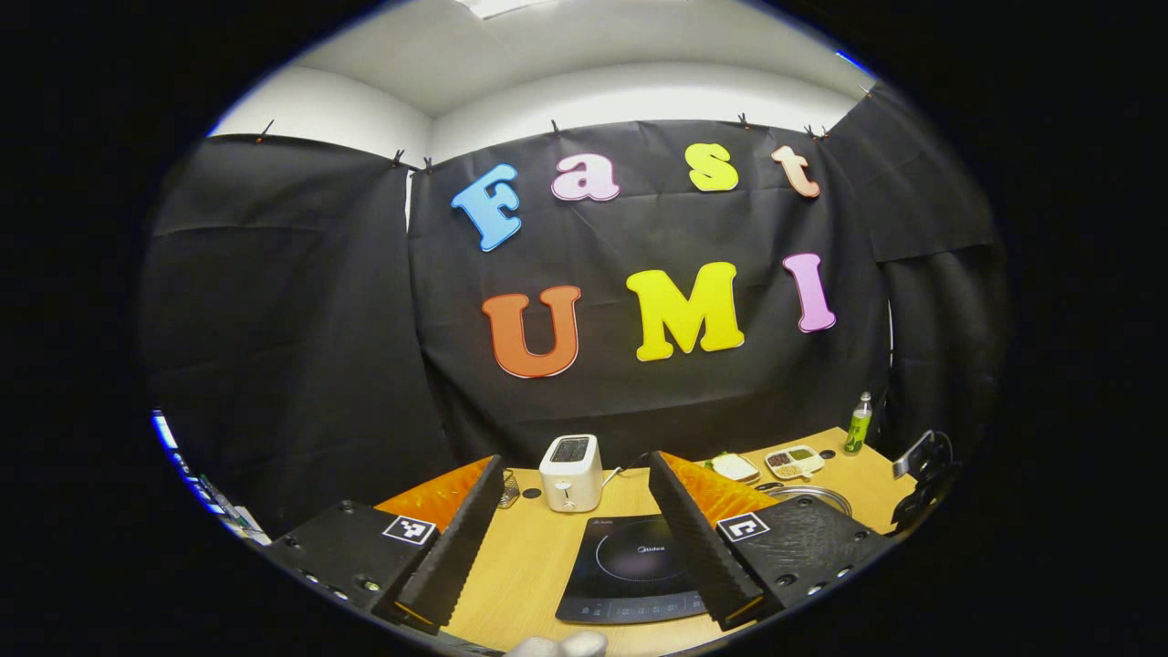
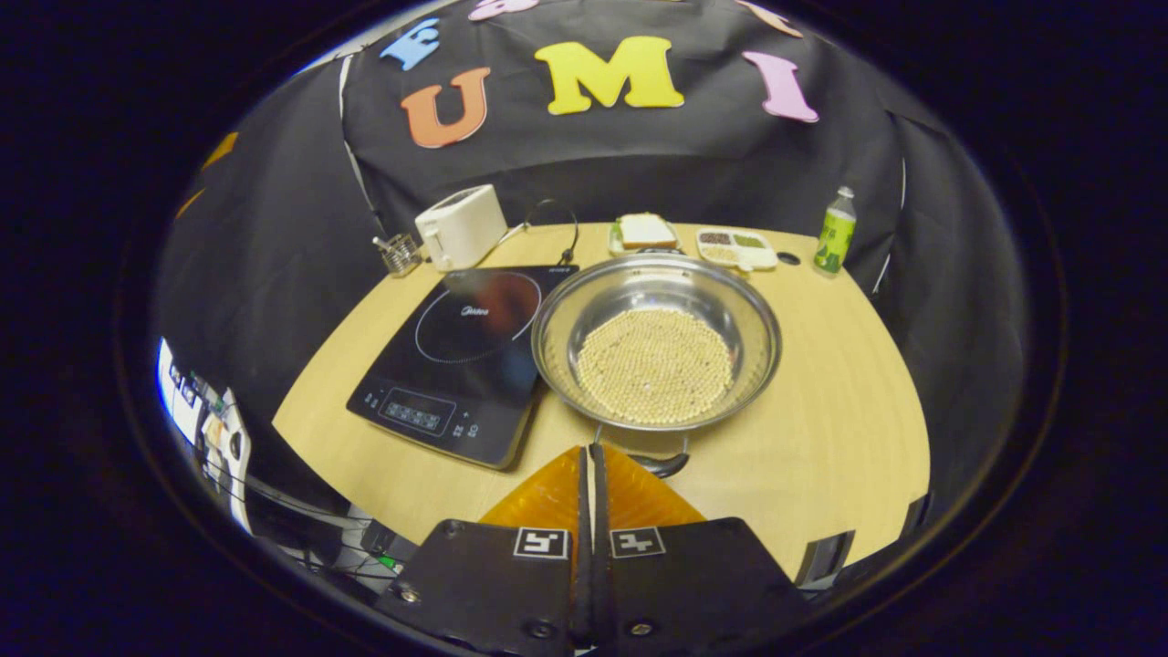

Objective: First push the handle of the pot to place it horizontally, then grasp the pot with both hands and set it on the induction cooktop.

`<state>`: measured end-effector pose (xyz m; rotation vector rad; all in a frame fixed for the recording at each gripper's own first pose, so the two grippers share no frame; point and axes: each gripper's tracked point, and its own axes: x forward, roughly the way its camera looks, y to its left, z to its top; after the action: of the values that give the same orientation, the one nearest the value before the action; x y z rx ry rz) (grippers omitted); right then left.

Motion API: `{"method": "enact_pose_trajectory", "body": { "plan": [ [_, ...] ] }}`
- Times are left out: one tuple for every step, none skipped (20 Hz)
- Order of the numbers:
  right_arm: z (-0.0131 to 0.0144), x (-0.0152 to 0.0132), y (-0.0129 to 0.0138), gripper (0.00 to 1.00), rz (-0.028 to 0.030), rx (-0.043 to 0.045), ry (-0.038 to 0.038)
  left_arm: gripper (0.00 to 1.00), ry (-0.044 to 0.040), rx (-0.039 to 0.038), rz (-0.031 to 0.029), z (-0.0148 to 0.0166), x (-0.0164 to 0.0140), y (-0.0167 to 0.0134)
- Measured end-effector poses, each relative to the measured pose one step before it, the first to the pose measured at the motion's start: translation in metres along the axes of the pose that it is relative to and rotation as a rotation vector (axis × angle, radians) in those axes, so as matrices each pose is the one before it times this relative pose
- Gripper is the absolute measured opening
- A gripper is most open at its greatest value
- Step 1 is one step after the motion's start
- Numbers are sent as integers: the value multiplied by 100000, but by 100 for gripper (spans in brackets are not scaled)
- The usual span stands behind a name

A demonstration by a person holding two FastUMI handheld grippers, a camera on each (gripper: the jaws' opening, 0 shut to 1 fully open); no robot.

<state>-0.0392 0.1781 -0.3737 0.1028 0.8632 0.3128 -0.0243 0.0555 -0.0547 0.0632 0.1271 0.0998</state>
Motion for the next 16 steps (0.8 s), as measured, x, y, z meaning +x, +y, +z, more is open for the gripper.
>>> {"method": "enact_pose_trajectory", "body": {
  "plan": [
    [-354,773,471,4,167,-1043,1754,96,411,-307,322,-111,7,153],
    [-311,770,583,4,1438,-1007,1439,96,510,-244,287,-148,67,79],
    [-158,798,480,4,-242,-738,1237,96,580,-204,440,-199,42,130],
    [46,761,316,4,75,-673,908,96,604,-262,119,-157,51,123],
    [-93,711,211,4,-50,78,1699,96,580,-86,446,-236,3,114],
    [134,809,463,4,390,642,603,96,428,-86,125,-90,97,173],
    [264,611,233,1,-61,203,739,96,399,56,499,-176,73,147],
    [357,525,-63,4,-778,127,824,96,239,22,367,1,59,255],
    [77,498,8,4,88,479,612,96,364,-63,118,-26,-61,118],
    [55,350,-263,4,-1009,-13,537,96,205,167,405,-31,159,151],
    [124,366,-393,4,-1384,-1042,455,96,93,211,445,-154,81,180],
    [-71,371,-314,4,-842,-558,574,96,293,4,313,-43,141,81],
    [-150,282,-334,4,-416,575,879,96,173,-135,208,-69,-8,31],
    [-249,180,-292,4,-403,923,1128,96,277,8,152,20,55,124],
    [-95,117,-413,4,-538,804,633,96,251,-73,204,14,148,-6],
    [-49,-16,7,4,757,608,298,96,152,36,-18,-34,66,59]
  ]
}}
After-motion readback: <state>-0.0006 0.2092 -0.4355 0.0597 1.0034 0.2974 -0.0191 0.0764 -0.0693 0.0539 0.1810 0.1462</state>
